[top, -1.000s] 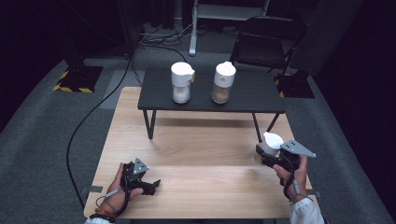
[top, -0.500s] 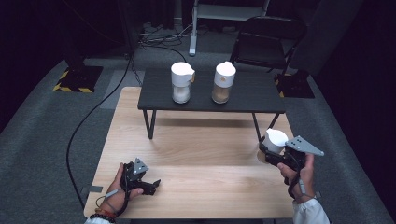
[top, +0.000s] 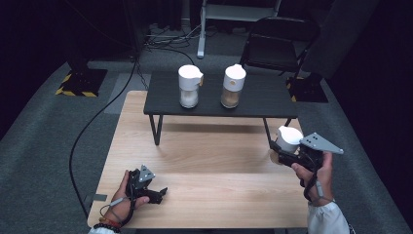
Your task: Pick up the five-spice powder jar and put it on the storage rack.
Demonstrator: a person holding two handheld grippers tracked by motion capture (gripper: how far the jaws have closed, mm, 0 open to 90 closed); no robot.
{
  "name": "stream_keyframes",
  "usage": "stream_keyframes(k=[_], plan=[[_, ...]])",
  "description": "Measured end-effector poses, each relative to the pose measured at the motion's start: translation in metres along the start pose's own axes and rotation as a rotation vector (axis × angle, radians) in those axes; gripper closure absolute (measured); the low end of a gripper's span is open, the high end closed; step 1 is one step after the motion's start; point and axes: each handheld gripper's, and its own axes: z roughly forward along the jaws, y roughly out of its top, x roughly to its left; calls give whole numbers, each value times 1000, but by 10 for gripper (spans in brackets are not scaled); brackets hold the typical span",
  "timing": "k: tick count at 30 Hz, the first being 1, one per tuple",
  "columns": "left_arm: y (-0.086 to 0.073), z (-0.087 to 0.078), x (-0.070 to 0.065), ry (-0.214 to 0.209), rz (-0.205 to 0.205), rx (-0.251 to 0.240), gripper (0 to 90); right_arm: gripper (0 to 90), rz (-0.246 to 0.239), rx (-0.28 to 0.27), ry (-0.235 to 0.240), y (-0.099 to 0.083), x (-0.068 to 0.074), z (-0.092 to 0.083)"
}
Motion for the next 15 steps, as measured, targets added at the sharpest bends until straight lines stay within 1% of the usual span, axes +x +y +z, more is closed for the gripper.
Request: stream_keyframes(k=[5, 11, 15], plan=[[0, 0, 0, 0, 0, 0, 1, 292, -4, -10, -7, 14, 1, -1], [0, 0, 0, 0, 0, 0, 1, 292, -22, -28, -19, 31, 5, 0], [0, 0, 0, 0, 0, 0, 1, 292, -14, -37, -23, 42, 3, 4]])
